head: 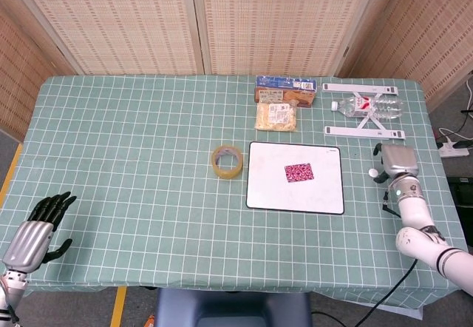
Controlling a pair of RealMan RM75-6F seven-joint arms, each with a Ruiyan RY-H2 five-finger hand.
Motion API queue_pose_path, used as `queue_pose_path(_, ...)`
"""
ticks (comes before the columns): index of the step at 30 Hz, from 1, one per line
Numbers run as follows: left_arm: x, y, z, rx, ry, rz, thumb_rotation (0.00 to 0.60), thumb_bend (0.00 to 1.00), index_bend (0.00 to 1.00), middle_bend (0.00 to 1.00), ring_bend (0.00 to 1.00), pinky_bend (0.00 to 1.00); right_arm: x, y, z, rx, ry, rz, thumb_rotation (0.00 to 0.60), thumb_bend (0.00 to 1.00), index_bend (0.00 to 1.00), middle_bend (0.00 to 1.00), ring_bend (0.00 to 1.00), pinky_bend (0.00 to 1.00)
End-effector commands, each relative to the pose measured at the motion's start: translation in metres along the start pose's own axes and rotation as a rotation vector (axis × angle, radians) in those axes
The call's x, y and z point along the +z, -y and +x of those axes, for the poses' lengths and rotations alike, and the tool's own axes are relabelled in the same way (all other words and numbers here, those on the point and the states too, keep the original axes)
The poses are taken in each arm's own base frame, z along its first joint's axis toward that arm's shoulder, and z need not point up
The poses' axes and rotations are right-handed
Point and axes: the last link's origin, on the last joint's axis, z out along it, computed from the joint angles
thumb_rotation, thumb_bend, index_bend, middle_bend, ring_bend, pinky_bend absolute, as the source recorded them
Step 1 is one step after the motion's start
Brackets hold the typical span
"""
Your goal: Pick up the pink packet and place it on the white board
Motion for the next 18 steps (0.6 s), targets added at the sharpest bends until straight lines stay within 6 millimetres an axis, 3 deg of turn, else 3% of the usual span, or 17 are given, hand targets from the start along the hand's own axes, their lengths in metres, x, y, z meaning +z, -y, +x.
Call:
queue_pose_path(1, 0.001, -0.002, -0.002, 0.002, 0.005, -0.002, 0.6, 0.27, 0.0, 0.0, 0.0, 0.0, 0.005, -0.014, -0.018, 0.017, 0.047, -0.016, 0.6, 0.0, 0.36, 0.47, 0.47, 0.48)
queue_pose_path(18, 0.002, 0.002, 0.0, -0.007, 0.003, 0.007, 0.6, 0.27, 0.0, 0.0, 0.0, 0.0, 0.023, -0.004, -0.027, 0.031, 0.05, -0.004, 0.6, 0.0, 0.37, 0.47, 0.48, 0.49)
